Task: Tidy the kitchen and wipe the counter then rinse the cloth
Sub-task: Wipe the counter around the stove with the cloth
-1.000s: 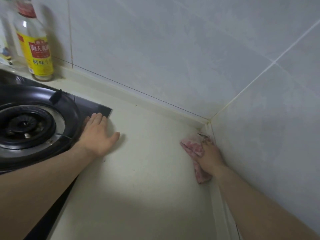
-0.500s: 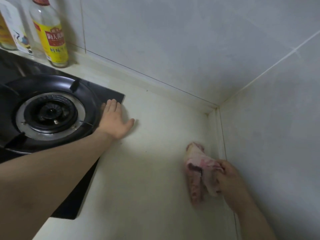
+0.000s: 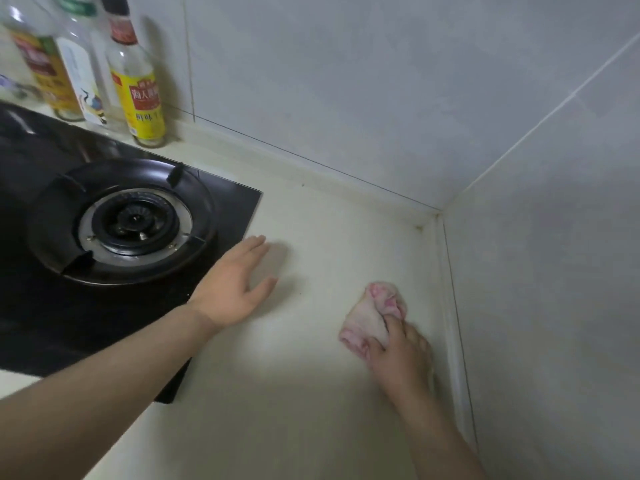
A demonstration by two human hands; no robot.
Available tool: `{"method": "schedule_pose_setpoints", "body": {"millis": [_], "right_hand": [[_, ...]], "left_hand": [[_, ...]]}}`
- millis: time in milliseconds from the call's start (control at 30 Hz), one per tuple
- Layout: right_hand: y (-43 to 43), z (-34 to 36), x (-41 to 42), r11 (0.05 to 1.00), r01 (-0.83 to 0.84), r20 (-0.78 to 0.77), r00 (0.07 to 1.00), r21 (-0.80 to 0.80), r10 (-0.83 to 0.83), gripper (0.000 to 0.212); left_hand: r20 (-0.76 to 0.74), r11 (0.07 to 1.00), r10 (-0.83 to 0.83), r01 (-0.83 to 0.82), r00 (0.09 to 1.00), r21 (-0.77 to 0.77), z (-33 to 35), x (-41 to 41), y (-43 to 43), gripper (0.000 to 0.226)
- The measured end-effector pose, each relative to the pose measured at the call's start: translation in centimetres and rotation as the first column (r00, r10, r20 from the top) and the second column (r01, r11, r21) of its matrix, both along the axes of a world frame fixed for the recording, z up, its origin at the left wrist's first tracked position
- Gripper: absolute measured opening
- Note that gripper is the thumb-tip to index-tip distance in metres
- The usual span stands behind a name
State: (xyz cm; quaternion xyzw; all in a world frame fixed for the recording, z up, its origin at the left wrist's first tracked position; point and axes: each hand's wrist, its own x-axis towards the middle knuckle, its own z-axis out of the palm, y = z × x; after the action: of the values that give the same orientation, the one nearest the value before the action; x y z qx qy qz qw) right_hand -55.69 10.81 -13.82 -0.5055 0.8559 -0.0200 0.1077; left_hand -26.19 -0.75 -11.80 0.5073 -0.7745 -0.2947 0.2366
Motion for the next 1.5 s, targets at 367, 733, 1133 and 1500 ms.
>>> {"method": "schedule_pose_setpoints", "body": {"millis": [367, 733, 1133, 1500], "right_hand": [[5.8, 0.4, 6.4, 0.962, -0.234, 0.431, 0.861, -0.139, 0.271, 0.044], [13.7, -0.8, 17.0, 0.695, -0.687, 0.338, 0.616, -0.211, 0.711, 0.051], [14.9, 0.1, 13.7, 0.921, -0.375, 0.457, 0.805, -0.103, 0.378, 0.015], [6.7, 0.8, 21.4, 0.853, -0.493, 0.505, 0.699, -0.171, 0.506, 0.028]], "left_hand": [[-0.068, 0.987, 0.123, -0.115, 0.990, 0.111, 1.0, 5.0, 20.0, 0.091], [-0.003, 0.995, 0.097, -0.097, 0.995, 0.014, 1.1, 7.8, 29.0, 0.044], [0.442, 0.964, -0.153, 0.233, 0.884, -0.132, -2.5, 3.4, 27.5, 0.060], [0.360, 0.984, 0.163, -0.124, 0.919, -0.128, -3.8, 8.6, 25.1, 0.064]]}}
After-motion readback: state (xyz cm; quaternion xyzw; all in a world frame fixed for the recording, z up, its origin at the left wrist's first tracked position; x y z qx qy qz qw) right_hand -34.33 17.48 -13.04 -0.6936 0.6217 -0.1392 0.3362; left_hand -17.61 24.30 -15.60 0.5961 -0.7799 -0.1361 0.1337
